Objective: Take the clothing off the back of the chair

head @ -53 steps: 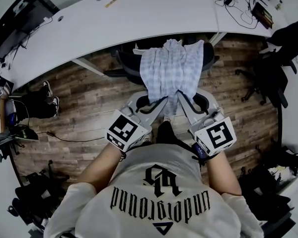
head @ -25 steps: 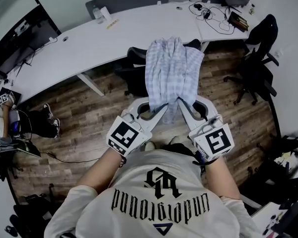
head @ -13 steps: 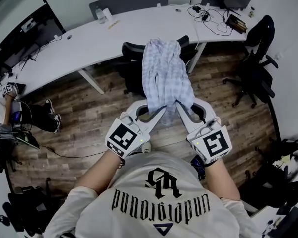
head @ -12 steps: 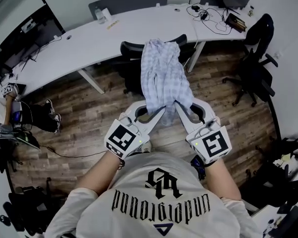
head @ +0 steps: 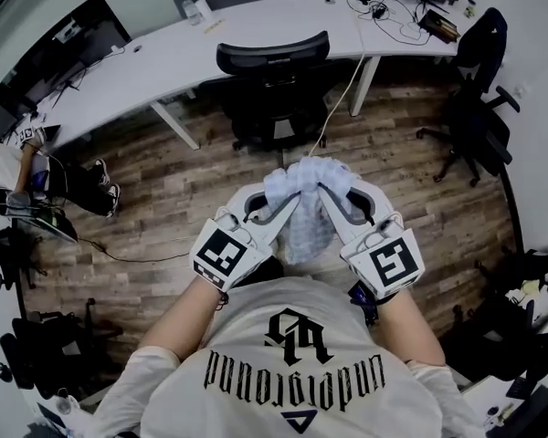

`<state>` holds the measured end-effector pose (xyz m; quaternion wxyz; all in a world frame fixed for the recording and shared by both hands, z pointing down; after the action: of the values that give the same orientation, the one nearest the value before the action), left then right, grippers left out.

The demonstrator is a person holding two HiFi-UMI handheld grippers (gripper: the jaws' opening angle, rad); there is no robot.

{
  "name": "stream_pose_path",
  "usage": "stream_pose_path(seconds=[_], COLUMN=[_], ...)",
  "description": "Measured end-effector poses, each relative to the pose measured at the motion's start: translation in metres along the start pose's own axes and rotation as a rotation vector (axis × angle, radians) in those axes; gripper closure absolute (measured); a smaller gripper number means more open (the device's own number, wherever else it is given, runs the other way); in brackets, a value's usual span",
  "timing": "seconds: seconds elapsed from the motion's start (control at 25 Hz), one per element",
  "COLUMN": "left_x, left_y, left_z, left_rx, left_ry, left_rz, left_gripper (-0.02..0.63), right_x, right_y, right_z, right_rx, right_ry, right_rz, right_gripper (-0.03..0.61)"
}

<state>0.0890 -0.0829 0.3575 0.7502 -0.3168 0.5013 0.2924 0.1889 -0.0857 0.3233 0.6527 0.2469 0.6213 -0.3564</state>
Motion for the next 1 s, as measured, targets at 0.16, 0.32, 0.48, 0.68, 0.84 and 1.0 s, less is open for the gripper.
stream_pose_path(seconds=[0.16,0.32,0.48,0.68,0.84,1.0], left_x=[0.005,-0.001,-0.006,-0.008,-0.013,-0.021], left_y=[0.015,0.027,0.039,0.067,0.100,0.138], left_z=[0.024,0.036,0.047,0.054,0.060,0.069], left_rx=[0.004,-0.001,-0.012,-0.027,-0.040,-0.062], left_ry=[0.020,-0.007,-0.013,-0.024,-0.026,-0.028], left_rz=[-0.027,-0.040,-0.039,-0.026,-0.022,-0.019], left_gripper=[0.515,0.515,0.515,0.515,0.515,0.515], right_x=[-0.009,-0.019,-0.028,-0.029,-0.032,-0.041], right_y=[0.020,0.030,0.038,0.040,0.039,0.038], right_z=[-0.017,-0.031,-0.046,-0.077,-0.112,-0.152], right_rx=[0.007,-0.003,-0.018,-0.037,-0.048,-0.061], right_ry=[-0.021,-0.033,-0.043,-0.020,-0.011,-0.021], right_rz=[-0.002,-0.016,-0.017,-0.030,-0.032,-0.042], right_gripper=[0.529,0.529,0.529,0.528,0.528,0.528])
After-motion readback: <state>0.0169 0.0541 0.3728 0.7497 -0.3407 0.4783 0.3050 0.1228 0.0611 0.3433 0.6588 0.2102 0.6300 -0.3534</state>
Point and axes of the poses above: the fingertips, and each gripper's own axes: y backward along the fingers, z to its right, x out of its top, the point moved 4 cm from there along y, backward along the fingers, and after that the axes turned 13 degrees about -y, right-handed, at the moved point
